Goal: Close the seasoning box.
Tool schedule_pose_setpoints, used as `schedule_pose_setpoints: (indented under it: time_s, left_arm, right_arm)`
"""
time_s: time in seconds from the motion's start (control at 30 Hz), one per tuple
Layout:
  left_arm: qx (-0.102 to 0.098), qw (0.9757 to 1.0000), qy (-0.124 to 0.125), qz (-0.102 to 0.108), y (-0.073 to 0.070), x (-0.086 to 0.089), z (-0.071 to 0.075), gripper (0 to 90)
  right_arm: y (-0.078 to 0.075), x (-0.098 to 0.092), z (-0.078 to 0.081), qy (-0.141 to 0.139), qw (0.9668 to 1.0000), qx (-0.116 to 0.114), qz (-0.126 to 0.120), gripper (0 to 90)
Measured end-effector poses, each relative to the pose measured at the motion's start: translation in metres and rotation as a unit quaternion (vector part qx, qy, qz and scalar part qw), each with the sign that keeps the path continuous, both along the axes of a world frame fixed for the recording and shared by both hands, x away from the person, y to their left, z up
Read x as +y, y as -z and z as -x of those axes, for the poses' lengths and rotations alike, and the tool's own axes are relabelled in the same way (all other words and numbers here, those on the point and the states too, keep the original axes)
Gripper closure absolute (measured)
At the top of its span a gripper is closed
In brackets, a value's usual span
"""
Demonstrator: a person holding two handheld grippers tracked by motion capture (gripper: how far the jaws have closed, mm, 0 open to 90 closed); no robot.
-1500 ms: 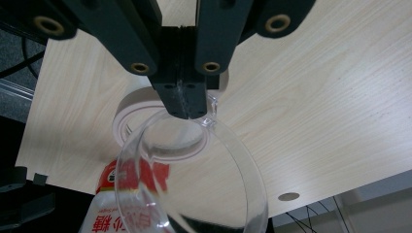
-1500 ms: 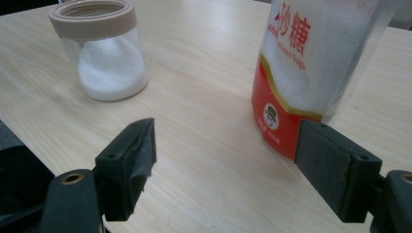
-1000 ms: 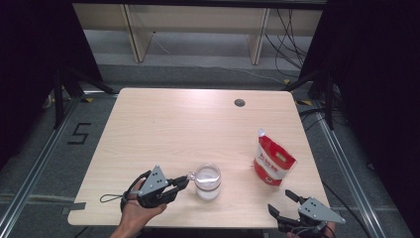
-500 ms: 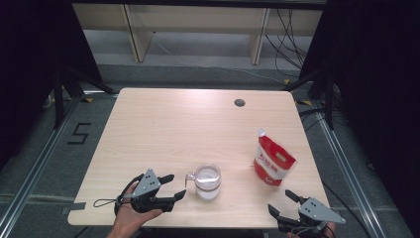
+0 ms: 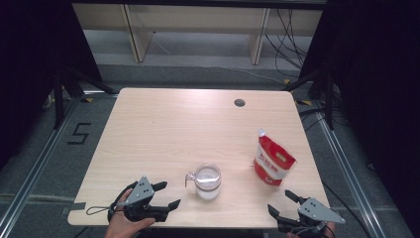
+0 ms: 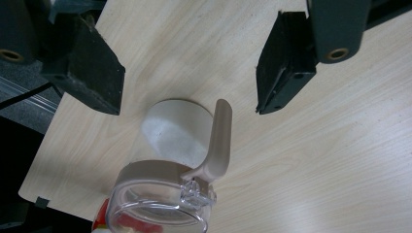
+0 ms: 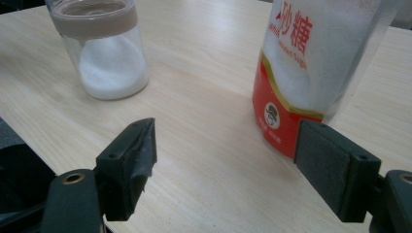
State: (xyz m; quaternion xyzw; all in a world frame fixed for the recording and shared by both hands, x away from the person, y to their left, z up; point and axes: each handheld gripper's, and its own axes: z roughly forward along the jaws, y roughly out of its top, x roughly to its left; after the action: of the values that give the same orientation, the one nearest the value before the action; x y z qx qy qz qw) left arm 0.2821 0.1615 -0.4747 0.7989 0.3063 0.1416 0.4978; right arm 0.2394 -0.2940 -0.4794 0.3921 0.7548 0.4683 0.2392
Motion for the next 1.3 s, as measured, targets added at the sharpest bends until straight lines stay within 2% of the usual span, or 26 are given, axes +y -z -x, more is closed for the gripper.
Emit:
schedule_pose_setpoints:
  time_s: [0.17, 0.3, 0.33, 0.43, 0.47, 0.5, 0.6, 0.63, 0.67, 0.73, 0.83, 0.87, 0.9, 0.93, 0.97, 1.03, 1.07, 1.1, 1.3]
  left_arm:
    - [0.009, 0.9999, -0.003, 0.006, 0.003, 0.0, 0.003, 24.7]
    - [0.006, 1.0, 0.001, 0.002, 0.004, 0.001, 0.005, 24.7]
    - [0.004, 0.9999, 0.004, -0.008, 0.004, 0.003, 0.005, 24.7]
    - [0.005, 1.0, 0.006, 0.001, 0.005, 0.003, 0.007, 24.7]
    - [0.013, 0.9999, 0.001, 0.006, 0.006, 0.003, 0.008, 24.7]
    - [0.017, 0.9998, 0.001, 0.005, 0.006, 0.003, 0.009, 24.7]
    - [0.007, 0.9999, 0.008, -0.006, 0.007, 0.005, 0.01, 24.7]
    - [0.008, 0.9999, 0.01, -0.009, 0.007, 0.005, 0.01, 24.7]
    - [0.016, 0.9998, 0.005, -0.006, 0.008, 0.005, 0.012, 24.7]
    - [0.019, 0.9998, 0.008, -0.008, 0.008, 0.005, 0.014, 24.6]
    - [0.018, 0.9998, 0.006, -0.004, 0.009, 0.004, 0.016, 24.5]
    - [0.009, 0.9998, 0.014, -0.013, 0.009, 0.005, 0.015, 24.4]
    - [0.013, 0.9997, 0.012, -0.018, 0.01, 0.005, 0.015, 24.5]
    - [0.013, 0.9997, 0.012, -0.018, 0.01, 0.005, 0.015, 24.5]
    - [0.018, 0.9998, 0.007, -0.009, 0.011, 0.004, 0.016, 24.5]
    - [0.009, 0.9996, 0.013, -0.022, 0.01, 0.006, 0.015, 24.4]
    - [0.018, 0.9998, 0.006, -0.012, 0.011, 0.005, 0.016, 24.5]
    - [0.017, 0.9998, 0.005, -0.008, 0.012, 0.004, 0.016, 24.5]
    - [0.006, 0.9998, 0.011, -0.016, 0.011, 0.007, 0.014, 24.5]
  right_arm:
    - [0.0, 0.001, 0.001, -0.002, 1.0, 0.005, 0.001, 24.4]
    - [0.0, 0.001, 0.001, -0.003, 1.0, 0.006, 0.0, 24.4]
    - [0.0, 0.001, 0.001, -0.002, 1.0, 0.006, 0.001, 24.4]
    - [0.0, 0.001, 0.001, -0.003, 1.0, 0.007, -0.001, 24.3]
    - [0.0, 0.001, 0.001, -0.003, 1.0, 0.007, -0.001, 24.3]
    - [0.001, 0.002, 0.001, -0.003, 0.9999, 0.011, -0.008, 24.3]
    - [0.0, 0.003, 0.003, 0.005, 0.9998, 0.017, -0.006, 24.3]
    - [0.0, 0.002, 0.002, 0.002, 0.9999, 0.01, -0.001, 24.3]
    - [0.0, 0.002, 0.002, 0.002, 0.9999, 0.01, 0.002, 24.3]
    - [0.0, 0.001, 0.002, 0.001, 1.0, 0.009, 0.003, 24.3]
    - [0.001, 0.001, 0.0, -0.003, 1.0, 0.005, 0.007, 24.3]
    - [0.0, 0.0, 0.0, -0.006, 0.9999, 0.005, 0.009, 24.2]
    - [0.0, 0.001, 0.002, 0.001, 0.9999, 0.011, 0.003, 24.2]
    - [0.0, 0.001, 0.002, 0.001, 0.9999, 0.011, 0.003, 24.2]
    - [0.0, 0.002, 0.002, 0.001, 0.9999, 0.012, 0.0, 24.2]
    - [0.0, 0.001, 0.002, 0.0, 0.9999, 0.013, 0.004, 24.2]
    - [0.0, 0.001, 0.001, -0.001, 0.9999, 0.01, 0.007, 24.1]
    - [0.0, 0.002, 0.003, 0.004, 0.9998, 0.02, 0.0, 24.1]
    - [0.0, 0.001, 0.002, -0.001, 0.9999, 0.015, 0.004, 24.0]
